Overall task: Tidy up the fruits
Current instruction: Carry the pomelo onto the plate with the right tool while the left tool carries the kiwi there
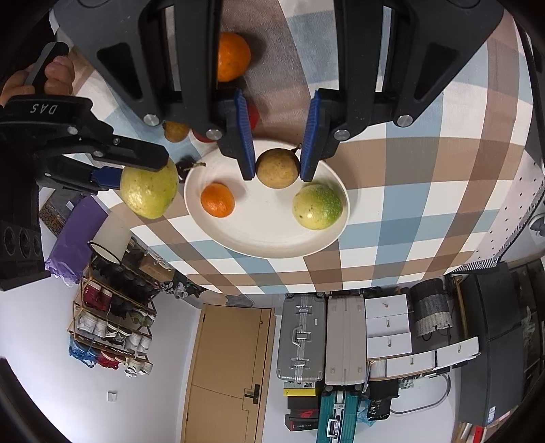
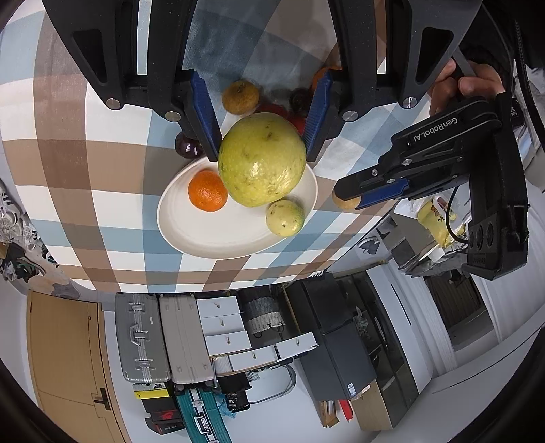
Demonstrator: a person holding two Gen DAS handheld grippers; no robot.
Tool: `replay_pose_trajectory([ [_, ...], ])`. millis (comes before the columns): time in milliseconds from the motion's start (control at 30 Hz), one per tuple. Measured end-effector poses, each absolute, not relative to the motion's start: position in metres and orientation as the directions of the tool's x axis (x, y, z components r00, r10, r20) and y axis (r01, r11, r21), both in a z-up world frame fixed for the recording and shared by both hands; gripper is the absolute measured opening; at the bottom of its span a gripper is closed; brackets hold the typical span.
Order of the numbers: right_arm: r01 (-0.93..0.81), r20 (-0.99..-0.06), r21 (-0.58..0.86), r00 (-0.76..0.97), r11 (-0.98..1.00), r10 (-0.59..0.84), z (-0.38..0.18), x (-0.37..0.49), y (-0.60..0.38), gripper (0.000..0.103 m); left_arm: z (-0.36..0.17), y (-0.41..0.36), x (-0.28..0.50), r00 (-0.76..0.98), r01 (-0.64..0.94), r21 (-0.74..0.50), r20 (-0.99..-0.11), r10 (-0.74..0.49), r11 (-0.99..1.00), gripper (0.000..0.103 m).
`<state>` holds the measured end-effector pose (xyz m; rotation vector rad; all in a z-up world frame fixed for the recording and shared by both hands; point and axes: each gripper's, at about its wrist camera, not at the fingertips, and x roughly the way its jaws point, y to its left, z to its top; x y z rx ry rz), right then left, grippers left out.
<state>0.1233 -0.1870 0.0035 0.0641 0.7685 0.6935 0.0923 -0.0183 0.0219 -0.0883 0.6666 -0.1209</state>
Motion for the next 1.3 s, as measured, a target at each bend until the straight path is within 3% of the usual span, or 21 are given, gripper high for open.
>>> replay_pose_trajectory([
  [567,-0.559,-0.642,0.305,0.477,0.771,0.6,-0.013,0.158,-0.162,0.049,-0.001,-0.015,0.145,0.774,0.097,-0.132,-0.614,-0.158,0.987,0.024],
  [1300,-0.557,-0.672,0.263,0.481,0.788,0.564,-0.03,0.186,-0.149,0.049,-0.019,-0.017,0.156,0.779,0.089,-0.121,-0.611,-0.145,0.989,0.024],
])
